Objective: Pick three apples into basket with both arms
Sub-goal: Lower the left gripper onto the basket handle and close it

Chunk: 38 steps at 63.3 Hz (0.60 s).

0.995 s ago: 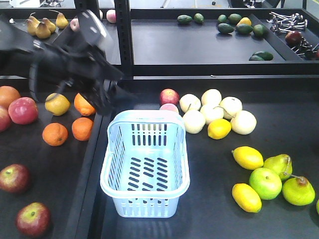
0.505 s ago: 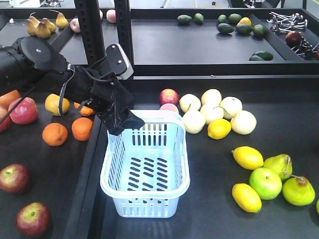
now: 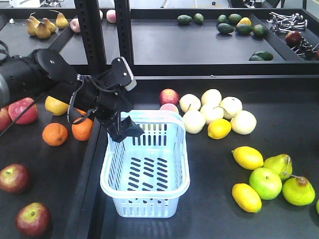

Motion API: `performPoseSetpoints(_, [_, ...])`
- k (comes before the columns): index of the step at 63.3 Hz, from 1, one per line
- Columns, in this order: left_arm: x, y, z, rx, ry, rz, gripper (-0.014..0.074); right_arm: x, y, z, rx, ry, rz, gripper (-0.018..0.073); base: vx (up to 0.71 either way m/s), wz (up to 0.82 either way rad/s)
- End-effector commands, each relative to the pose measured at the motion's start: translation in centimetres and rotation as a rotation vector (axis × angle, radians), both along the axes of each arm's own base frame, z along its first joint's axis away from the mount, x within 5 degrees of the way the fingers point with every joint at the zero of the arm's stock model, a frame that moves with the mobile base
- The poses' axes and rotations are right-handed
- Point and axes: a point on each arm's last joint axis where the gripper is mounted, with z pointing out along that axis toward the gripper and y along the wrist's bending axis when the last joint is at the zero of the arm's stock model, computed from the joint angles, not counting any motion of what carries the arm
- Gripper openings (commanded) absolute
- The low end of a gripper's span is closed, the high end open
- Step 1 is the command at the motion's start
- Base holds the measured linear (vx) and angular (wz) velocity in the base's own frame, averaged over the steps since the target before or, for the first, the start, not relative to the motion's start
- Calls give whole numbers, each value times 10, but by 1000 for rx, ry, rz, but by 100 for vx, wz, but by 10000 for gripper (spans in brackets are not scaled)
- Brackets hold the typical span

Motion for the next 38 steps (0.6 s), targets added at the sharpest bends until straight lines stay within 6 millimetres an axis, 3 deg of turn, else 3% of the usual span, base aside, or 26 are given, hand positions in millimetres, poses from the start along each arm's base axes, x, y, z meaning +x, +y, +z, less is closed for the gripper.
performPoseSetpoints(1, [3,-2,21,-56,-67,36,554,0,-1,2,-18,-66,-10,-4,0,0])
performPoseSetpoints(12, [7,-4,8,-46,-43,39,546,0,-1,2,-18,-66,-10,-4,0,0])
performPoseSetpoints(21, [7,-4,8,-46,-40,39,475,0,-1,2,-18,-66,-10,-4,0,0])
performPoseSetpoints(28, [6,-4,8,-48,-30,33,363,0,-1,2,-18,-66,-10,-4,0,0])
performPoseSetpoints(38, [4,-4,10,-51,-18,20,116,0,-1,2,-18,-66,-10,-4,0,0])
